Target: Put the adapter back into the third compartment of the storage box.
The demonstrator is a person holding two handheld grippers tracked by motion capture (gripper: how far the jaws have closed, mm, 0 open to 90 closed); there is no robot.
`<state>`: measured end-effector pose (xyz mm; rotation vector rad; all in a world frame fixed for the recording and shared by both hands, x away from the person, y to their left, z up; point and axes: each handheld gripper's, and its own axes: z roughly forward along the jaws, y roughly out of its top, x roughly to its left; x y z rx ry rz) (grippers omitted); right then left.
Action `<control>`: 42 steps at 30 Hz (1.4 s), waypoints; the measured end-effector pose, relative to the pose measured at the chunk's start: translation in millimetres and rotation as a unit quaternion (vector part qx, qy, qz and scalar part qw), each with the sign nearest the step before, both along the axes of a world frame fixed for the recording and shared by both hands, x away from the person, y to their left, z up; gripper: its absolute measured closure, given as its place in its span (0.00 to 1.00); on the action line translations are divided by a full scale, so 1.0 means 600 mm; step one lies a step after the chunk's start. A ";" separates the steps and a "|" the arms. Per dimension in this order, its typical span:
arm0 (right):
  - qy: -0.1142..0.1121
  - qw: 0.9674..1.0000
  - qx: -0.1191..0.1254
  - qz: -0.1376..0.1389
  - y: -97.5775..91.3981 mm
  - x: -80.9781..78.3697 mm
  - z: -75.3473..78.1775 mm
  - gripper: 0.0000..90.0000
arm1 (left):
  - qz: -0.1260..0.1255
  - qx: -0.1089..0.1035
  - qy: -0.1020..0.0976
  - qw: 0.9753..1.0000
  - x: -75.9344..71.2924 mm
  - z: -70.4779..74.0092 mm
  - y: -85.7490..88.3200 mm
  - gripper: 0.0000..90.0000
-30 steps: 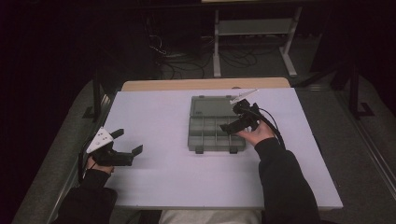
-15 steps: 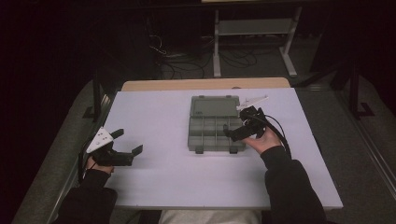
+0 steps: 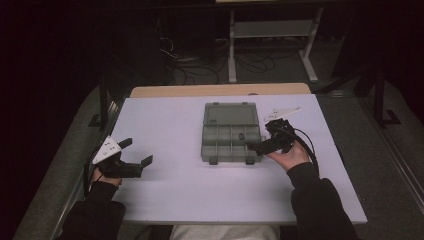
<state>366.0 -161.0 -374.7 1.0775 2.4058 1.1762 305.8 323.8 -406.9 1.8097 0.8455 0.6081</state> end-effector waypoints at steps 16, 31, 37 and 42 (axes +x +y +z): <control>-0.015 0.999 0.037 -0.013 -0.039 -0.028 -0.003 0.00 | 0.001 0.001 -0.001 1.000 0.000 0.000 0.000 0.00; -0.026 0.997 0.068 -0.031 -0.073 -0.056 -0.020 0.00 | 0.001 0.001 0.000 1.000 -0.001 0.000 0.000 0.00; -0.033 0.997 0.056 -0.039 -0.089 -0.070 -0.032 0.00 | 0.002 0.001 -0.001 1.000 -0.001 0.000 0.000 0.00; -0.035 0.997 0.058 -0.043 -0.099 -0.079 -0.040 0.00 | 0.002 0.001 0.000 1.000 0.000 0.000 0.000 0.00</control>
